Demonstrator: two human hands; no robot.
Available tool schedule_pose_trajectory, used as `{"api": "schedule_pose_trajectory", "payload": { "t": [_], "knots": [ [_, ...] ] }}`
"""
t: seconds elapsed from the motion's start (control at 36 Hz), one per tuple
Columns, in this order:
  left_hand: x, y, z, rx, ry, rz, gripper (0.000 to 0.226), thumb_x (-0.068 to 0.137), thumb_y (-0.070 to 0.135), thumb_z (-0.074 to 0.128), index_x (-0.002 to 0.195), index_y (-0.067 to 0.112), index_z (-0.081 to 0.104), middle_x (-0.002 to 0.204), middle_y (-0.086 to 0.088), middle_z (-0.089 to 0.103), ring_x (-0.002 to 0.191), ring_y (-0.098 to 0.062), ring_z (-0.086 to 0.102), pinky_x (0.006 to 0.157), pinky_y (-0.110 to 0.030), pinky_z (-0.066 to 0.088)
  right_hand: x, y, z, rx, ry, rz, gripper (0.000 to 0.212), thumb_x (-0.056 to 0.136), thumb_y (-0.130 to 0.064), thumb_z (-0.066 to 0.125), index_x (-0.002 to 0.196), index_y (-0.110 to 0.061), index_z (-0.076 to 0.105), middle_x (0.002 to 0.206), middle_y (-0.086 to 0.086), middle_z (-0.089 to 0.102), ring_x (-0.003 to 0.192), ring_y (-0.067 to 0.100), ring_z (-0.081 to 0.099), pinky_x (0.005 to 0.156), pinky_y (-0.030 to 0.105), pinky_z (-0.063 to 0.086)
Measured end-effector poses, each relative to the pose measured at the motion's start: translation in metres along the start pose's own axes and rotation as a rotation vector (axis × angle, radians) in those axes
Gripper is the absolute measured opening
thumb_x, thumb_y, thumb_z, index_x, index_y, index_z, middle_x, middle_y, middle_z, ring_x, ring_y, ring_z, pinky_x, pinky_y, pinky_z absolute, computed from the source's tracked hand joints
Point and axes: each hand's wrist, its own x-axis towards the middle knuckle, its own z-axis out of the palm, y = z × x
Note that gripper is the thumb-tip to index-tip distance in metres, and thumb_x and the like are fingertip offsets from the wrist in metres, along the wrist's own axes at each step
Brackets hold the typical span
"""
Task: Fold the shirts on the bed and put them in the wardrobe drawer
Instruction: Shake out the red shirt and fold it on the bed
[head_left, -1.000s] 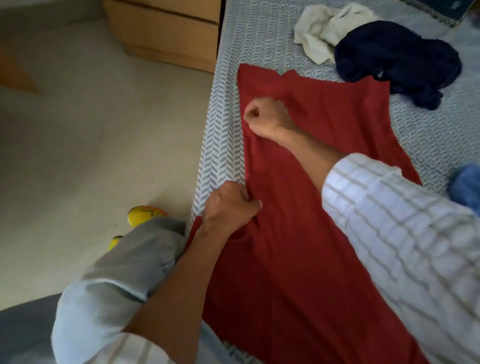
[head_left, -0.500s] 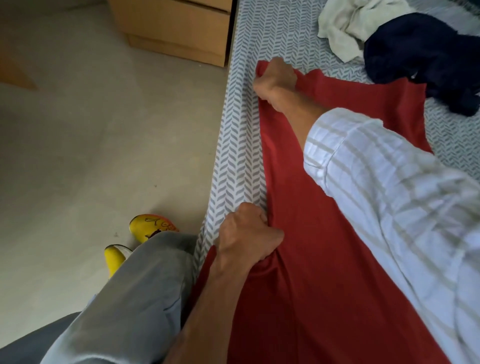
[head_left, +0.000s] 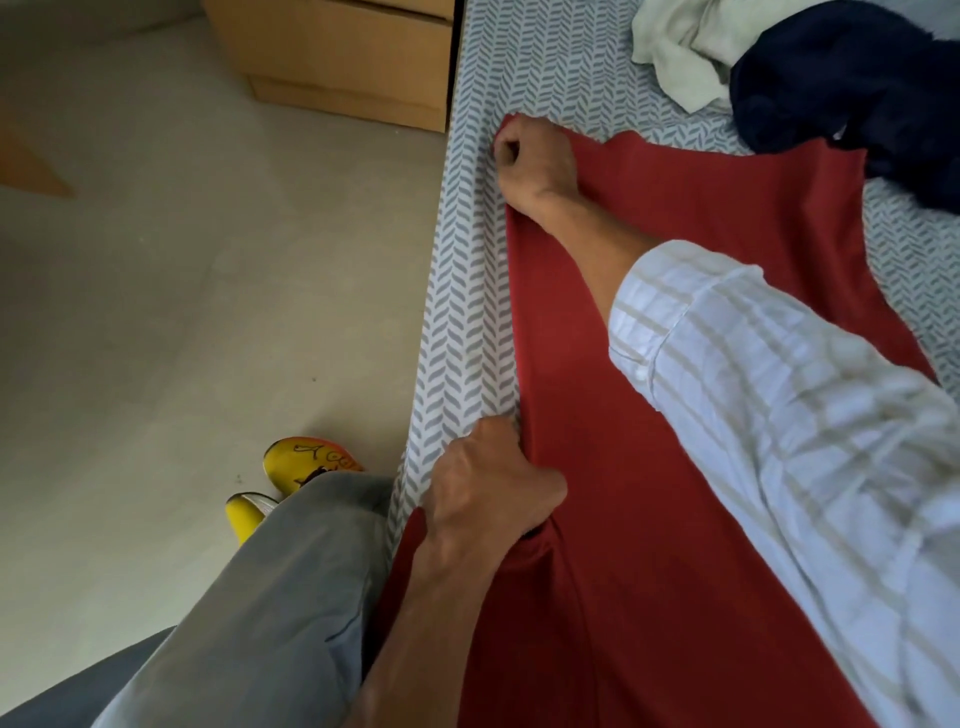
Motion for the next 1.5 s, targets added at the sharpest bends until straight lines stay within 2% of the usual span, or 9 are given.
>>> {"api": "schedule_pose_trajectory", "payload": {
  "t": [0.25,0.36,0.44,0.64,0.78,0.94,1.11,1.28,1.5],
  "knots": [
    [-0.006,0.009,0.014,0.387,0.400,0.168,0.052,0.085,0.030,0.065,0.130,0.011,0.045,0.105,-0.011,0.066,0.100,-0.033,0.064,0.082,-0.039,0.049,-0.073,0.036,-0.039,0.257,-0.055,-0.002,0.026,0.096,-0.019,0.058,0.119,-0.013,0.069,0.109,-0.001,0.071,0.099,0.006,0.064,0.093,0.015,0.048],
    [0.002,0.013,0.030,0.474,0.504,0.447,0.047,0.070,0.016,0.077,0.114,0.008,0.062,0.105,-0.012,0.066,0.100,-0.035,0.061,0.089,-0.046,0.051,-0.133,0.100,-0.069,0.182,0.041,0.039,0.022,0.096,-0.017,0.058,0.113,-0.013,0.072,0.107,0.000,0.073,0.094,0.012,0.067,0.084,0.007,0.044],
    [0.007,0.027,0.044,0.489,0.429,0.557,0.043,0.066,0.012,0.080,0.107,0.007,0.067,0.106,-0.011,0.067,0.101,-0.035,0.061,0.090,-0.045,0.053,-0.174,0.165,-0.109,0.043,0.205,0.108,0.025,0.092,-0.015,0.053,0.106,-0.011,0.073,0.105,0.008,0.074,0.098,0.027,0.068,0.090,0.034,0.049],
    [0.026,0.108,0.091,0.614,0.035,0.804,0.058,0.089,0.024,0.069,0.142,0.013,0.049,0.154,-0.004,0.041,0.143,-0.021,0.036,0.116,-0.030,0.028,-0.205,0.288,-0.191,-0.079,0.297,0.564,0.029,0.092,-0.016,0.052,0.112,-0.011,0.072,0.112,0.017,0.071,0.105,0.036,0.065,0.090,0.035,0.046],
    [0.046,0.166,0.133,0.928,-0.054,0.658,0.087,0.079,0.033,0.081,0.149,0.009,0.035,0.157,-0.011,0.032,0.147,-0.028,0.030,0.113,-0.039,0.035,-0.178,0.313,-0.200,0.025,0.125,0.672,0.025,0.093,-0.023,0.061,0.114,-0.019,0.073,0.123,0.009,0.069,0.116,0.030,0.062,0.100,0.034,0.048],
    [0.060,0.199,0.141,1.102,-0.085,0.503,0.068,0.062,0.036,0.094,0.116,0.015,0.058,0.123,-0.004,0.062,0.114,-0.028,0.062,0.081,-0.038,0.053,-0.113,0.333,-0.197,0.176,0.084,0.637,0.033,0.090,-0.034,0.069,0.120,-0.019,0.071,0.120,0.005,0.070,0.113,0.025,0.064,0.102,0.037,0.049],
    [0.067,0.211,0.149,1.178,-0.099,0.465,0.065,0.061,0.032,0.094,0.113,0.019,0.057,0.112,-0.001,0.063,0.108,-0.026,0.064,0.078,-0.036,0.053,-0.057,0.350,-0.192,0.466,0.174,0.652,0.038,0.088,-0.038,0.074,0.118,-0.015,0.070,0.106,-0.001,0.070,0.101,0.018,0.068,0.097,0.036,0.054],
    [0.068,0.217,0.151,1.220,-0.120,0.428,0.068,0.058,0.035,0.095,0.112,0.019,0.057,0.110,-0.001,0.063,0.107,-0.026,0.065,0.076,-0.037,0.053,-0.033,0.361,-0.183,0.598,0.245,0.666,0.020,0.089,-0.022,0.073,0.074,-0.019,0.060,0.085,0.000,0.066,0.086,0.017,0.065,0.082,0.032,0.056],
    [0.069,0.217,0.151,1.214,-0.106,0.430,0.068,0.058,0.038,0.095,0.111,0.020,0.057,0.108,0.001,0.065,0.106,-0.025,0.065,0.075,-0.038,0.053,-0.023,0.382,-0.197,0.473,0.441,0.667,0.020,0.093,-0.028,0.065,0.110,-0.016,0.068,0.104,-0.003,0.067,0.095,0.012,0.062,0.086,0.024,0.052]
  ]
}}
